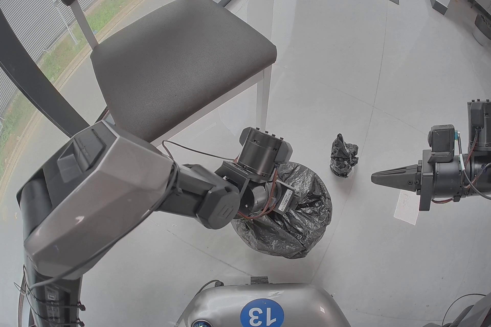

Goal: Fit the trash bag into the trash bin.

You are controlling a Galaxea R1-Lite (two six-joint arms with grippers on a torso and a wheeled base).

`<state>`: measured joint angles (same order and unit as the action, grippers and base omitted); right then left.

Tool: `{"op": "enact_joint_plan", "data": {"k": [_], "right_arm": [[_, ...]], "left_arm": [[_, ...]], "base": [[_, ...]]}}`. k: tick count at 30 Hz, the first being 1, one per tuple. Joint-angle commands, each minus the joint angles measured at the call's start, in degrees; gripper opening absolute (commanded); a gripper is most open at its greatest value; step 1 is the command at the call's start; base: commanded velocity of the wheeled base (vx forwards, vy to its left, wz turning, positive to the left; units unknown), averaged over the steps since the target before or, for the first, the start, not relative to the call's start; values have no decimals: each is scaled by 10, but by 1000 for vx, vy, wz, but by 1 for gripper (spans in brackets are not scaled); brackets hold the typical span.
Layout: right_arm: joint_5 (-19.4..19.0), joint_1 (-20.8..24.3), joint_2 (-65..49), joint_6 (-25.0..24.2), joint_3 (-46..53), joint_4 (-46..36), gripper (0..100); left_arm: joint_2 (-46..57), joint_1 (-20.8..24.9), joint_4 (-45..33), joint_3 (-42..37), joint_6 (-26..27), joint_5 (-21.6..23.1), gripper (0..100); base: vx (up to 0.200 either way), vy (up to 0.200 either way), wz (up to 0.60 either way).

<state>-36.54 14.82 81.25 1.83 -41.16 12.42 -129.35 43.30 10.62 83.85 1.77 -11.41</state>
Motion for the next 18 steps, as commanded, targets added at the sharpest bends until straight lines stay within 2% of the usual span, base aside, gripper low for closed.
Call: {"op": "enact_joint_plan", "data": {"k": [1,7,10,15,18], "right_arm": [[0,0,-3,1,1,1,0],[-1,0,-14,10,13,1,0],[-2,0,-23,12,17,1,0],[-3,-1,-23,16,19,1,0],[-15,-1,-23,20,19,4,0]], "left_arm": [[-27,-3,2,11,2,-1,100],[-50,-8,10,40,4,-1,100],[-46,-26,11,56,24,-1,100],[-28,-44,20,62,106,12,100],[-18,-61,34,39,198,46,100]], "base": [[0,0,0],[0,0,0],[0,0,0],[0,0,0],[0,0,0]]}}
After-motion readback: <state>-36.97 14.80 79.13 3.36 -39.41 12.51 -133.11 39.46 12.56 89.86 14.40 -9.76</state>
